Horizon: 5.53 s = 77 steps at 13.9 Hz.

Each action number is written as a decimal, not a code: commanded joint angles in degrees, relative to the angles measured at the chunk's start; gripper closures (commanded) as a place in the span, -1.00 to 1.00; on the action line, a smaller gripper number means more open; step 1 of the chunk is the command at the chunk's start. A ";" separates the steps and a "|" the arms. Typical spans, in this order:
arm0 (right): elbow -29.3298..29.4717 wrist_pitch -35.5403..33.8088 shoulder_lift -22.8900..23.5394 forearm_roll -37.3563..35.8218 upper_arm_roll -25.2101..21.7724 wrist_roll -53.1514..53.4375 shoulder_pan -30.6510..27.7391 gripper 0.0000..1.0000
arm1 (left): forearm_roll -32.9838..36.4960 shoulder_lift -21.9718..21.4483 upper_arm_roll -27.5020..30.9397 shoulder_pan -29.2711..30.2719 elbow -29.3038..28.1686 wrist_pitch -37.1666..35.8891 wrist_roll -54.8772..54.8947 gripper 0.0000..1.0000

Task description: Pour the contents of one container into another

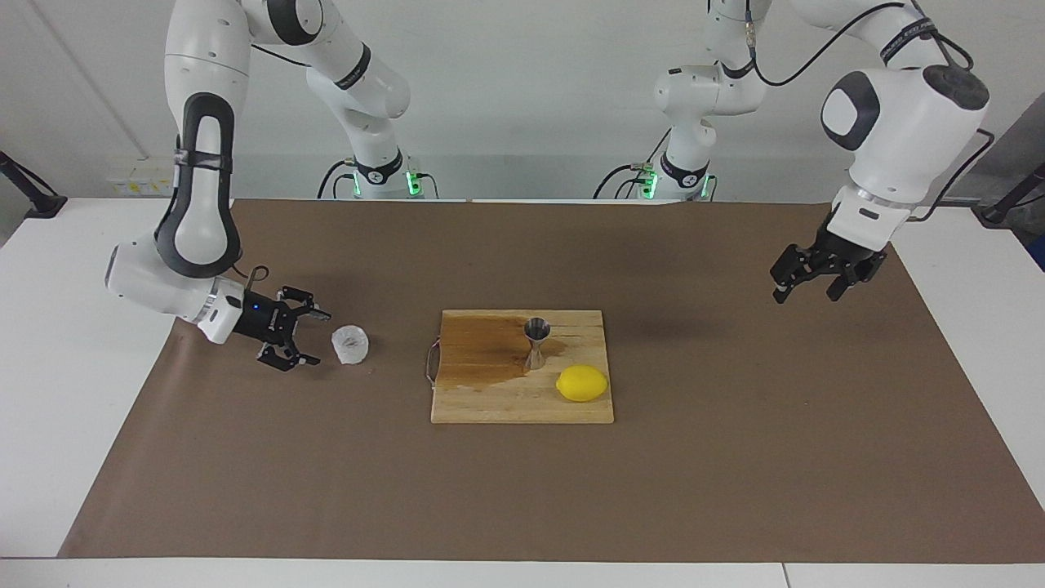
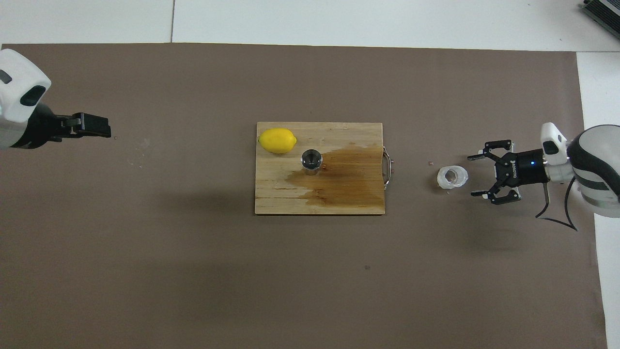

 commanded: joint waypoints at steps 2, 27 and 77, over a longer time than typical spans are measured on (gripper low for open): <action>-1.34 0.67 0.41 2.71 0.62 -3.46 0.82 -1.00 | 2.73 0.85 -0.67 -0.48 10.07 -11.07 0.70 -1.00; -0.20 13.31 -9.51 0.78 1.06 24.02 22.34 0.70 | -0.34 -3.98 -3.30 0.31 5.07 -17.95 3.16 -1.00; 22.01 3.14 -4.53 -58.63 1.14 79.59 49.25 0.78 | -0.26 -3.98 -3.04 0.40 5.25 -18.83 2.72 -1.00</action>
